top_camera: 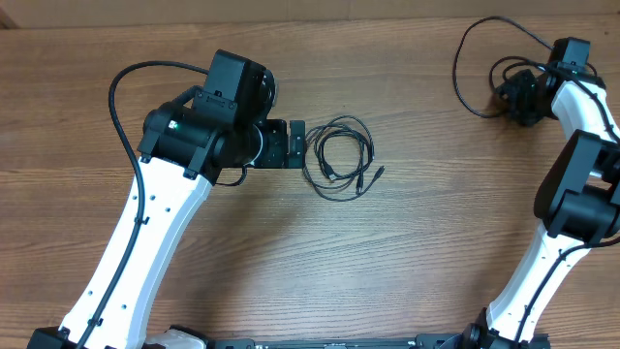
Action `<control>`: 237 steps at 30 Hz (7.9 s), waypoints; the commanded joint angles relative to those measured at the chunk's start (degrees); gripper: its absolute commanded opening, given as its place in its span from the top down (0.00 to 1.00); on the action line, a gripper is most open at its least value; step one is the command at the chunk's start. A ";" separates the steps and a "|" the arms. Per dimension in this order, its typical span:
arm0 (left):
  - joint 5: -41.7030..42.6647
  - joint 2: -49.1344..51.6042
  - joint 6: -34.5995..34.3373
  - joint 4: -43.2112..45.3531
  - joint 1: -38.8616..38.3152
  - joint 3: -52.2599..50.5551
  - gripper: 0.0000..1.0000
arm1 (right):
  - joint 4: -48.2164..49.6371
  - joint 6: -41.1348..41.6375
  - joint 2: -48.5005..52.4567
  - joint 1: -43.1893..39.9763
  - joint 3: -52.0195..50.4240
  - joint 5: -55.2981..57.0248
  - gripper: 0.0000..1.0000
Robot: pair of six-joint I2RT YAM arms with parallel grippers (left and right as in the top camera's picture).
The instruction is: Untangle cables
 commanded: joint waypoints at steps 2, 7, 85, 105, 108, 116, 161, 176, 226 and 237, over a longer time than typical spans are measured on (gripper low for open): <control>-0.50 0.11 -0.81 0.00 -0.11 0.20 0.01 | 2.51 0.44 -0.02 1.09 -0.33 1.88 0.44; -0.50 0.11 -0.79 -0.02 -0.11 0.20 0.01 | 4.31 0.44 0.33 1.73 -0.33 2.86 0.43; -0.37 0.11 -0.81 -0.85 -0.11 0.20 0.01 | -0.50 4.79 -4.17 5.33 7.76 0.94 0.00; -0.33 0.11 -0.83 -0.87 -0.13 0.20 0.00 | -8.83 3.78 0.02 -5.11 7.58 6.45 0.00; -0.35 0.11 -0.83 -0.85 -0.13 0.20 0.01 | -7.76 3.82 0.52 -5.01 7.58 6.25 0.00; -0.35 0.11 -0.83 0.17 -0.11 0.20 0.00 | -8.90 4.17 1.36 -4.57 7.48 6.29 0.00; -0.35 0.11 -0.83 -0.39 -0.11 0.20 0.00 | -14.34 -5.38 9.81 -6.27 28.41 2.80 0.00; 1.60 0.11 -0.79 -1.36 -0.13 0.20 0.00 | -54.53 -9.73 7.04 -6.99 68.94 0.02 0.00; -4.46 2.91 -3.89 -5.27 -0.11 0.02 0.00 | -41.90 -18.75 -31.85 23.93 -1.88 -11.82 0.00; -4.44 9.60 -3.87 -5.09 -0.11 0.02 0.00 | -22.67 -18.47 -31.54 33.33 -15.65 -11.74 0.25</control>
